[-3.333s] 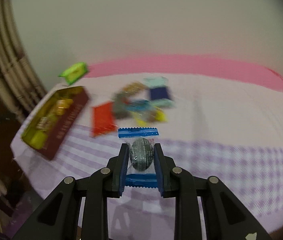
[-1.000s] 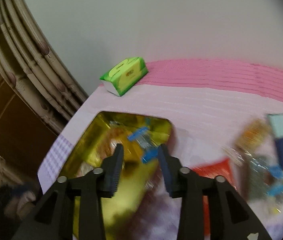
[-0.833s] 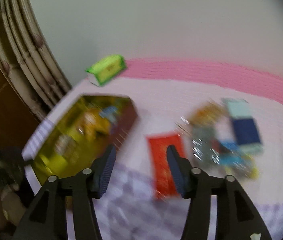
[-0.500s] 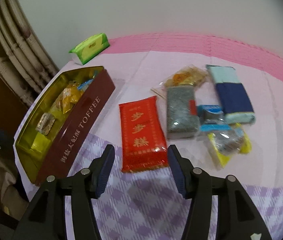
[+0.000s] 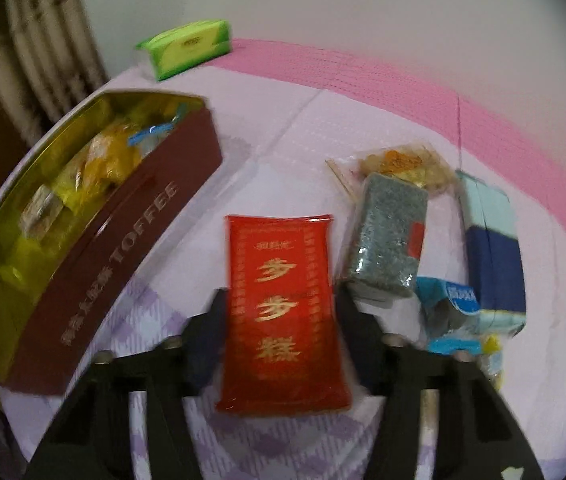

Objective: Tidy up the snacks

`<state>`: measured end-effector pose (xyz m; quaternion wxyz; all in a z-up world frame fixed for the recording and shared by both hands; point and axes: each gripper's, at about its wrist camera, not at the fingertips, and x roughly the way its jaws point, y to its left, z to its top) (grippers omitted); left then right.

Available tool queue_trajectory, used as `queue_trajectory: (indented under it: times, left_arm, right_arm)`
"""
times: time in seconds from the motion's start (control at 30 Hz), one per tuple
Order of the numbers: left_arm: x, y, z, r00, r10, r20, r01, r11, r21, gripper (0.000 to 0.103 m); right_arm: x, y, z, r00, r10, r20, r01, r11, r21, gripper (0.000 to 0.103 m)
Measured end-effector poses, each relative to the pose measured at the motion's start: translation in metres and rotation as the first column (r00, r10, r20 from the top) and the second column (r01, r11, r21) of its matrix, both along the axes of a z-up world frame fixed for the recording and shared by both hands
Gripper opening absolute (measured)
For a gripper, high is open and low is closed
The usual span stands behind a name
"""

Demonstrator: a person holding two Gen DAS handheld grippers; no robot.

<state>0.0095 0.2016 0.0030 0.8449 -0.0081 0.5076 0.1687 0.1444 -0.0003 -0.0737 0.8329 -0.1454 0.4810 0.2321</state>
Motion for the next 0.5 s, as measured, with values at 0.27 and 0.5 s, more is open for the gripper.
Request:
queue_trajectory:
  times: [0.27,0.5]
  left_arm:
    - [-0.006,-0.010,0.009,0.999,-0.026,0.040,0.024,0.999,0.042,0.073]
    - [-0.018,-0.041,0.028,0.980,-0.161,0.120,0.157,0.987,0.046,0.073]
  right_arm:
    - [-0.070,-0.057,0.017,0.998,-0.055,0.022,0.053,0.994,0.095,0.041]
    - [-0.102,-0.197,0.028,0.933,-0.359,0.022,0.349,0.919,0.185,0.041]
